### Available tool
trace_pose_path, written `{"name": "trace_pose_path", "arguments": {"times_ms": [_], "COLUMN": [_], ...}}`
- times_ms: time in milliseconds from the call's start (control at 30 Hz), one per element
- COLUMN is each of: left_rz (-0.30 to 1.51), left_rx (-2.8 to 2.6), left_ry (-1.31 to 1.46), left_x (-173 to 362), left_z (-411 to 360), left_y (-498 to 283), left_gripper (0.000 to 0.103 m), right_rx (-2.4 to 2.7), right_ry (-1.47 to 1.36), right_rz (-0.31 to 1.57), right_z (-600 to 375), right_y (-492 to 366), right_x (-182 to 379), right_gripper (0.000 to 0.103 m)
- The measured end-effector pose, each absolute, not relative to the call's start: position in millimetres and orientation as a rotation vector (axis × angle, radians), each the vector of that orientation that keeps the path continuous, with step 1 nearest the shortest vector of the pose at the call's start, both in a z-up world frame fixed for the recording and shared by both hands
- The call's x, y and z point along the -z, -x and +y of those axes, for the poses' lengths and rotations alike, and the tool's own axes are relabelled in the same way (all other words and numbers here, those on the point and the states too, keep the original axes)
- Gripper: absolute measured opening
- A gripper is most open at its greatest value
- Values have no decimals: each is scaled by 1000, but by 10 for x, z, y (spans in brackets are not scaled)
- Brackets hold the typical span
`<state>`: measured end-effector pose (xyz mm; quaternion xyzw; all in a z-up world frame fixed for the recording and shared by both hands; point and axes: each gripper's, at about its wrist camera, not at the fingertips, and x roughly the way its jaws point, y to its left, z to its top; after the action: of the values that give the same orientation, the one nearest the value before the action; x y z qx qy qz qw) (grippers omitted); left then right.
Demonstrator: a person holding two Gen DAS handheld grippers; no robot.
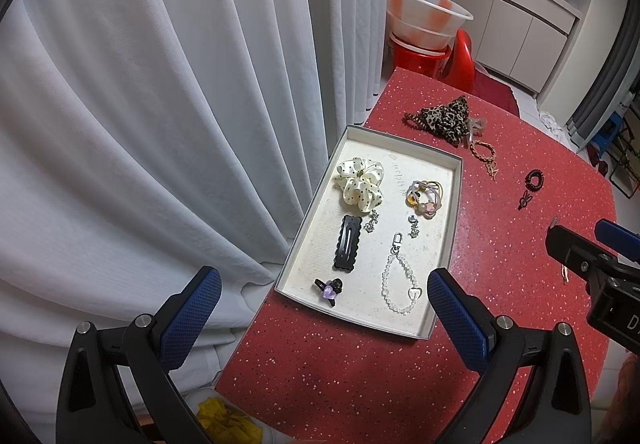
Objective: Organize jewelry
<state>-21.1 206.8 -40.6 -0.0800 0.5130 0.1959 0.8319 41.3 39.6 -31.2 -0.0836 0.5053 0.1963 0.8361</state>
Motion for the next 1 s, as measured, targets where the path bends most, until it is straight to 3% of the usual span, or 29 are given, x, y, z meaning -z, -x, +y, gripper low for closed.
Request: {"name": "trace_pose_path", "arguments": {"times_ms": [1000], "left_rz": [1096], "left_rx": [-415], "left_ry": [167], "left_x": [475], "left_z": [2065], "left_y": [193], "left_gripper": [103], "right_rx": [-426], "right_ry": [185], "right_rz": [1073], "right_z": [417], "right_y": [-417], "right_x": [340], "right_gripper": [86]}}
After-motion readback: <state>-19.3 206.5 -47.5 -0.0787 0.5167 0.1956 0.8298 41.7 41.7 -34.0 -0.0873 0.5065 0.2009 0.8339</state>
